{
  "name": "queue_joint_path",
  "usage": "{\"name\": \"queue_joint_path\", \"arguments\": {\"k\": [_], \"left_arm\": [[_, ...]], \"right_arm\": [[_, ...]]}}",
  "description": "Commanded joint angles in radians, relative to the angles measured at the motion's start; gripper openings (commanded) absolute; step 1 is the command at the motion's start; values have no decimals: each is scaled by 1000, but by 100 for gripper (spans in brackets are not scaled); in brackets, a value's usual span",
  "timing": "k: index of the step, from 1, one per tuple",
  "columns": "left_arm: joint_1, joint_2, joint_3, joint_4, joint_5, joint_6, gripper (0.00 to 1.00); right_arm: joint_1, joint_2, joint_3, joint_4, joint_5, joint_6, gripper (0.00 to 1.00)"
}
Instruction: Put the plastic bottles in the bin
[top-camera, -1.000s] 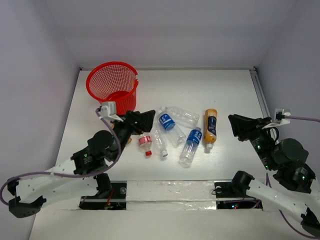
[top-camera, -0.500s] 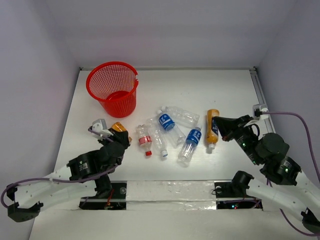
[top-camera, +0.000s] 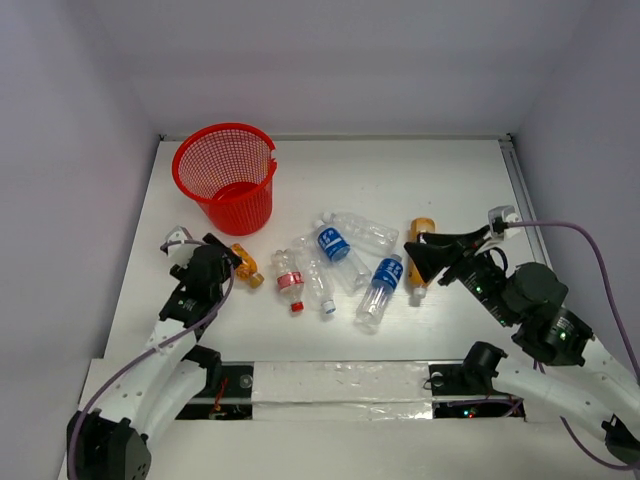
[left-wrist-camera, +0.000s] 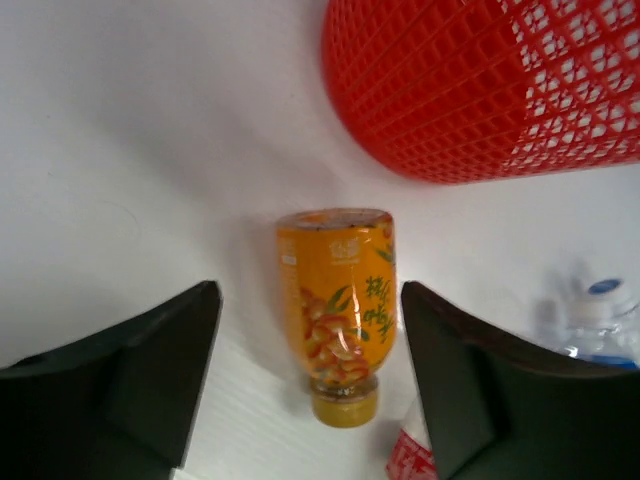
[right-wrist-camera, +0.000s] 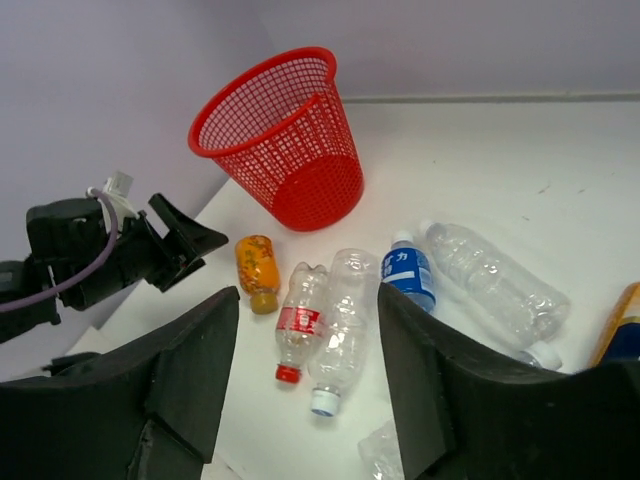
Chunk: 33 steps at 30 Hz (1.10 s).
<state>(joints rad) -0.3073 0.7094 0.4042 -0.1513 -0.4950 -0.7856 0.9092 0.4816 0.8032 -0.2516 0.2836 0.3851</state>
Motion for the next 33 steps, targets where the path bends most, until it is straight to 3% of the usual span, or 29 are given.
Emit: {"name": "queue_joint_path", "arguments": {"k": [1, 4, 15, 18, 21, 24, 27, 31, 33], "left_arm": [[30, 5, 1, 159, 141, 63, 78], [39, 91, 7, 216, 168, 75, 90], [66, 331, -7, 372, 191, 75, 89], [76, 360, -18, 410, 185, 74, 84], [76, 415, -4, 441, 182, 82, 73], [76, 430, -28, 501, 179, 72, 65], [76, 415, -64, 535, 185, 72, 59], [76, 435, -53, 536, 202, 83, 64], [76, 444, -51, 552, 211, 91, 59]], "right_arm": [[-3, -18, -10, 35, -15, -18, 68], [-3, -1, -22, 57, -21, -22, 76], [-3, 55, -44, 92, -44, -18, 80], [-3, 63, -55, 109, -41, -17, 80], [-3, 94, -67, 118, -12, 8, 80], [-3, 138, -81, 114, 44, 43, 67], [-3, 182, -81, 104, 58, 61, 63], [-12, 219, -56, 69, 103, 78, 69], [-24, 236, -47, 37, 164, 89, 76]]}}
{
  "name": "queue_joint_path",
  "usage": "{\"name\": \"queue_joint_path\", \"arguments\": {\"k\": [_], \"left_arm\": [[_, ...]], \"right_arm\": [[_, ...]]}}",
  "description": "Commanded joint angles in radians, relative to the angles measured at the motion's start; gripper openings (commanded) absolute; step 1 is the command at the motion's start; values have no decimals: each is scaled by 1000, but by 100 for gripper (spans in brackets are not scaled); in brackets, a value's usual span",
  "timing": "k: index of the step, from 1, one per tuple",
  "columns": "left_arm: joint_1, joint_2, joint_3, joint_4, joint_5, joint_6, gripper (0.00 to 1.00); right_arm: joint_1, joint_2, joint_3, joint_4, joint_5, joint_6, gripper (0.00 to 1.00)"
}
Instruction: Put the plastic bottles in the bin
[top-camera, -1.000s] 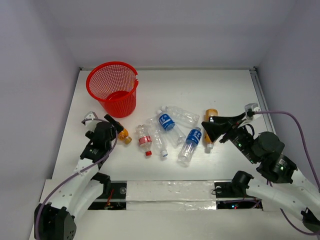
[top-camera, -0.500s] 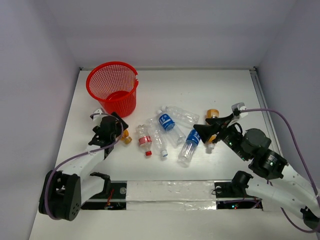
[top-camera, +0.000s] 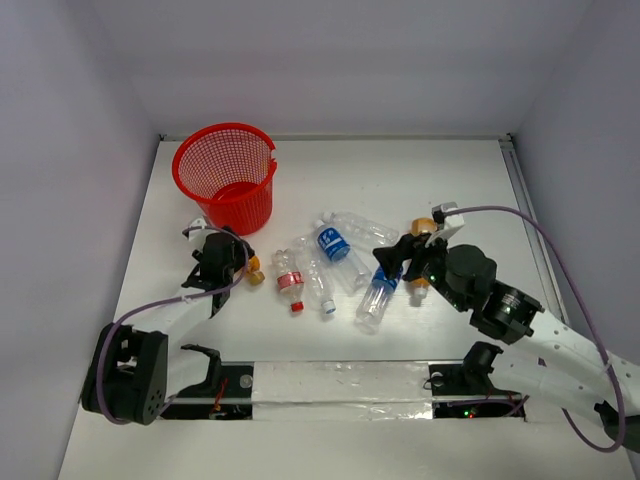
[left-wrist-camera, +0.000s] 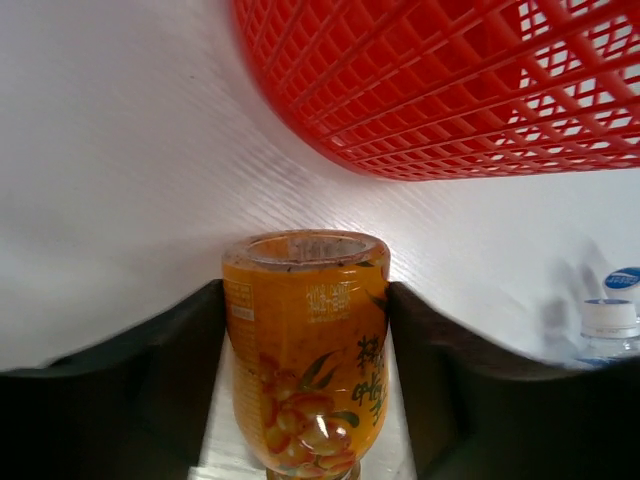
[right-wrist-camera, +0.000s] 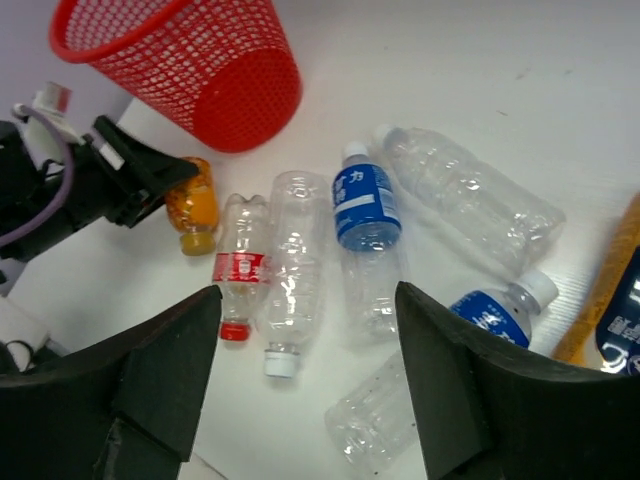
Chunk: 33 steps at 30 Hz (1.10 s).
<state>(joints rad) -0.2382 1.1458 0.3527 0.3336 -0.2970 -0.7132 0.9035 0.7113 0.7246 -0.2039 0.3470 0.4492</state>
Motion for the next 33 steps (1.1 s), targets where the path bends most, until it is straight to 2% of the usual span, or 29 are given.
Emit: {"name": "queue_joint_path", "arguments": {"k": [1, 2, 3, 4, 6, 8, 11, 12, 13, 16, 19, 24, 29, 33], "left_arm": [[7, 5, -4, 76, 27, 24, 44], [7, 2, -7, 82, 36, 26, 40], [7, -6, -9, 88, 44, 29, 36], [7, -27, -8, 87, 73, 40, 35], [7, -64, -8, 78, 113, 46, 34], [-9, -154, -3, 55, 139, 55, 34], [-78, -289, 32, -24, 133, 67, 34], [-101, -316, 48, -66, 130, 67, 34], [-155, -366, 80, -82, 119, 69, 34], [-270, -431, 171, -149, 67, 75, 34], [-326, -452, 277, -186, 16, 103, 34], [-326, -388, 449, -177, 12, 164, 35], [-326, -195, 687, -182, -37, 244, 37], [-227, -48, 837, -205, 4, 245, 37]], "right_arm": [[-69, 17, 33, -17, 109, 25, 82], [-110, 31, 36, -31, 93, 19, 83], [-156, 75, 42, -40, -4, 13, 85], [-237, 105, 53, -45, -52, 3, 86], [-297, 163, 61, -38, -120, -12, 88], [-374, 247, 70, -26, -115, -9, 90], [-461, 365, 88, -2, -146, -12, 91], [-527, 399, 99, -8, -163, -14, 92], [-550, 431, 108, -11, -163, -20, 92], [-644, 537, 139, -40, -180, -37, 93], [-689, 583, 157, -54, -206, -38, 97], [-710, 717, 228, -109, -325, -78, 99], [-710, 870, 295, -144, -385, -105, 96], [-710, 938, 355, -199, -405, -122, 90]]}}
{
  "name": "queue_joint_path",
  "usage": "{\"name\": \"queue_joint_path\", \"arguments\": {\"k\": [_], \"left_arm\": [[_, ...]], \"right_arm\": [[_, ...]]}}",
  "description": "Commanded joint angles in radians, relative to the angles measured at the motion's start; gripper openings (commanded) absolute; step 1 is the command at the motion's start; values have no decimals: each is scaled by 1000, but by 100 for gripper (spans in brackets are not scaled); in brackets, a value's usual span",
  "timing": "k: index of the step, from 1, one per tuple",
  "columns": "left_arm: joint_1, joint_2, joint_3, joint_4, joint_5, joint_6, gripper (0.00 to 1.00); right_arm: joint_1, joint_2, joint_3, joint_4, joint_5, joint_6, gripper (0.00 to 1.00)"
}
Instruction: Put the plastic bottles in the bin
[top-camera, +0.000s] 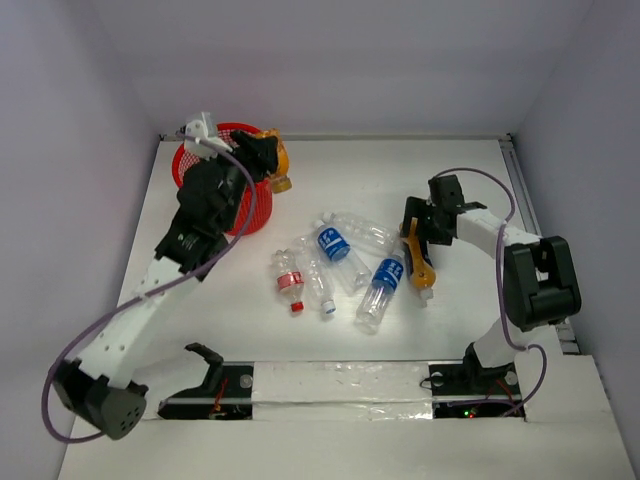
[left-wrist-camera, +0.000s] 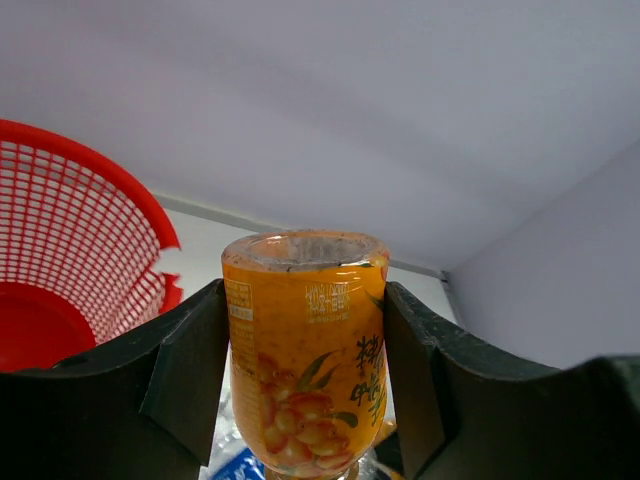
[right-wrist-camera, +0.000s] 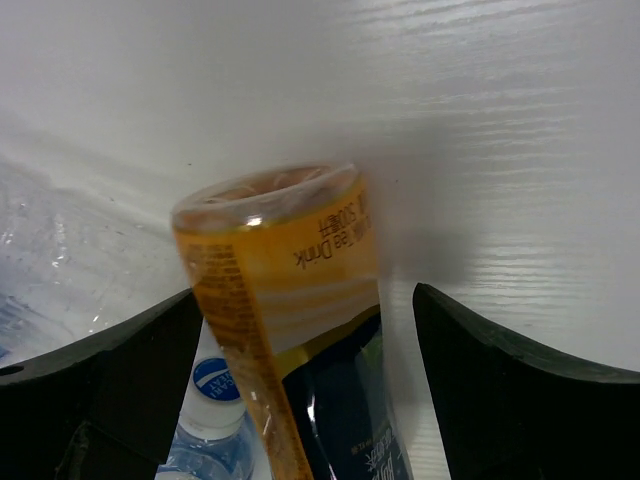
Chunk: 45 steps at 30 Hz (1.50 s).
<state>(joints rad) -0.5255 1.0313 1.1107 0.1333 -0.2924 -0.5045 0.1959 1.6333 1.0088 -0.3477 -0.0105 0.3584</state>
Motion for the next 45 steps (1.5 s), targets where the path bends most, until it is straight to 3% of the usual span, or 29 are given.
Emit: {"name": "queue_joint_path", "arguments": {"k": [1, 2, 5, 9, 13, 18, 21, 25, 28, 31, 34, 36, 37, 38, 40, 41, 45], "left_arm": [[97, 119, 118, -14, 60, 29, 37], [180, 145, 135, -20, 96, 15, 37], [290, 229, 201, -69, 141, -20, 36], [367, 276, 241, -110, 118, -11, 37], [392, 331, 264, -132, -29, 53, 37], [401, 378, 248, -89, -97, 116, 39], [401, 411, 253, -77, -93, 129, 50], [401, 434, 227, -58, -79, 127, 80], [401, 415, 212, -44, -32, 104, 87], [401, 360, 204, -46, 39, 72, 88], [375, 261, 155, -37, 88, 40, 86], [355, 147, 65, -20, 130, 8, 79], [335, 106, 19, 11, 137, 1, 74], [288, 19, -73, 20, 125, -6, 61], [248, -61, -158, 16, 111, -29, 46], [230, -148, -251, 15, 95, -46, 34], [167, -341, -451, -4, 105, -106, 22]], "right_arm": [[-3, 23, 80, -66, -46, -35, 90], [-3, 31, 89, -79, -46, -39, 89], [-3, 59, 119, -115, -46, -50, 88], [-3, 89, 154, -151, -26, -61, 82], [-3, 30, 125, -97, 7, -41, 65], [-3, -128, 47, -7, 130, 7, 57], [-3, -248, 56, -8, 168, 14, 56], [-3, -401, 67, 21, 81, 37, 56], [19, -512, 45, 139, -95, 102, 56], [130, -524, 111, 229, -125, 160, 56], [252, -477, 188, 366, -121, 207, 56], [292, -405, 229, 449, -143, 240, 56], [330, -373, 288, 507, -149, 264, 56], [344, -336, 328, 524, -152, 275, 56], [370, -213, 463, 553, -172, 293, 57], [393, -175, 506, 568, -175, 300, 57], [441, 17, 700, 673, -186, 323, 58]]}}
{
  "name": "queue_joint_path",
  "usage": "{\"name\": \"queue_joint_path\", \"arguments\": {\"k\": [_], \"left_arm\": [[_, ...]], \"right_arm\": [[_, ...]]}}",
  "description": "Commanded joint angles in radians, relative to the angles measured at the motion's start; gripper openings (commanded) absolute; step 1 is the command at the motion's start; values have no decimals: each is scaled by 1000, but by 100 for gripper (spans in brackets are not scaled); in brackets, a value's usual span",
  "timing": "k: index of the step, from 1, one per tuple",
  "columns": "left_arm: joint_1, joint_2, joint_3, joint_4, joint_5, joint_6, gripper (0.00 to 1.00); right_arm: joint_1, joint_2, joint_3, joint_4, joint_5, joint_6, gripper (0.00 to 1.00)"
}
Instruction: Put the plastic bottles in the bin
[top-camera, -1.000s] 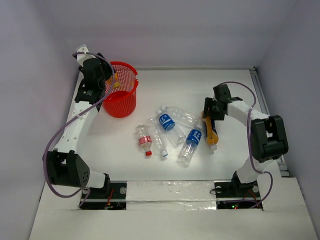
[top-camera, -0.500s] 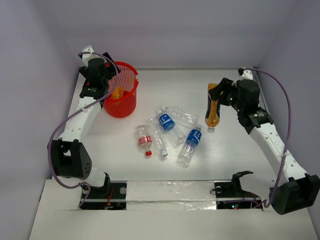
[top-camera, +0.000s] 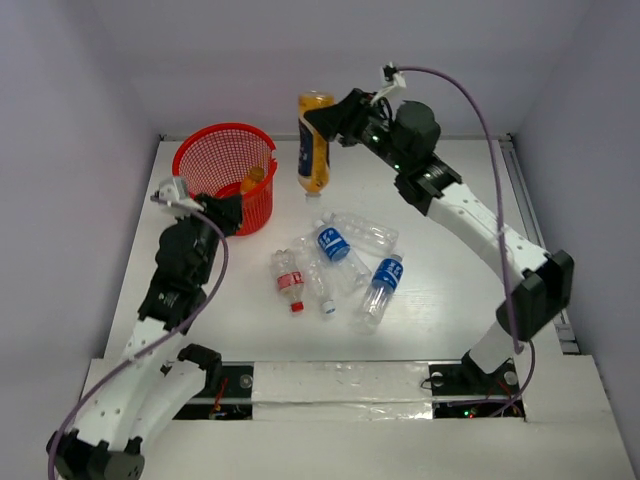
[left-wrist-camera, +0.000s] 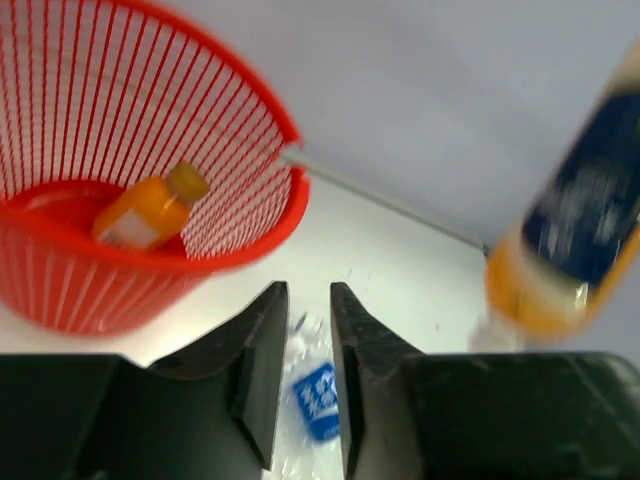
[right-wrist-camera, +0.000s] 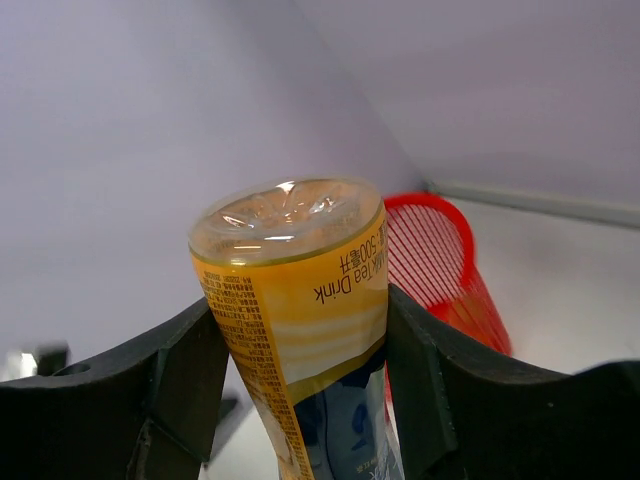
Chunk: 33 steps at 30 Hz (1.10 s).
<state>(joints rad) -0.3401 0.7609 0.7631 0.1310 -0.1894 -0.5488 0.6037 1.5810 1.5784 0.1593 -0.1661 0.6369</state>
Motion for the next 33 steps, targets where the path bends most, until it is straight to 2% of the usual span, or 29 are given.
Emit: {"name": "queue_joint_path", "arguments": {"k": [1, 7, 10, 12, 13, 14, 16, 17, 20, 22, 25, 26, 29, 33], "left_arm": [[-29, -99, -135, -34, 4, -69, 20], [-77, -245, -347, -59, 105, -149, 15], [-97, -259, -412, -59, 90, -169, 14], [-123, -247, -447, -54, 85, -174, 20], [-123, -239, -461, -41, 84, -177, 27], [-134, -224, -488, -27, 88, -180, 45], [-134, -204, -510, 10, 97, -197, 62], [-143, -193, -521, 30, 108, -201, 75], [-175, -115, -553, 93, 108, -218, 89], [-204, -74, -555, 134, 100, -220, 91], [-244, -2, -538, 156, 64, -218, 92], [-244, 27, -533, 168, 41, -218, 92], [-257, 83, -533, 200, 21, -218, 92], [-266, 158, -519, 234, -16, -212, 91]], "right_arm": [[33, 144, 167, 202, -30, 58, 58], [76, 425, 530, 275, -7, 116, 59], [99, 594, 760, 212, 23, 110, 59], [114, 715, 874, 172, 51, 89, 59], [128, 750, 960, 146, 59, 69, 60], [137, 778, 985, 143, 69, 63, 60], [137, 827, 990, 163, 80, 58, 61], [146, 836, 983, 167, 82, 55, 62], [146, 860, 960, 172, 71, 44, 66], [146, 872, 957, 166, 57, 46, 70], [156, 864, 937, 160, 36, 32, 82], [156, 850, 930, 158, 30, 24, 90], [156, 818, 916, 138, 22, -6, 99], [156, 745, 862, 114, 14, -54, 100]]}}
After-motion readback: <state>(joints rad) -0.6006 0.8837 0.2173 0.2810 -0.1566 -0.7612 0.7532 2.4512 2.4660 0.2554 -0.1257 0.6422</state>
